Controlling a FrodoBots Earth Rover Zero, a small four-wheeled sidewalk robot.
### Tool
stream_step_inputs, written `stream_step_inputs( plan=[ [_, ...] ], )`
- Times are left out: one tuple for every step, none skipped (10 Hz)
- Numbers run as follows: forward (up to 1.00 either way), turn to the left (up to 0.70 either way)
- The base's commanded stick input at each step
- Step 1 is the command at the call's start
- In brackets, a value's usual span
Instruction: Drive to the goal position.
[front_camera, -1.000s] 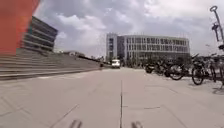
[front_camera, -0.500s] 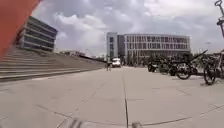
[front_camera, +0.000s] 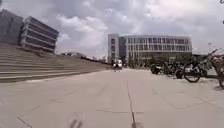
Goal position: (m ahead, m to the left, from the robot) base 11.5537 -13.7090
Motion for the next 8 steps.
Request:
stream_step_inputs(
  plan=[
    [0.85,0.0],
    [0.85,0.0],
    [0.85,0.0],
    [0.85,0.0],
    [0.85,0.0],
    [0.85,0.0],
    [0.85,0.0],
    [0.85,0.0]
  ],
)
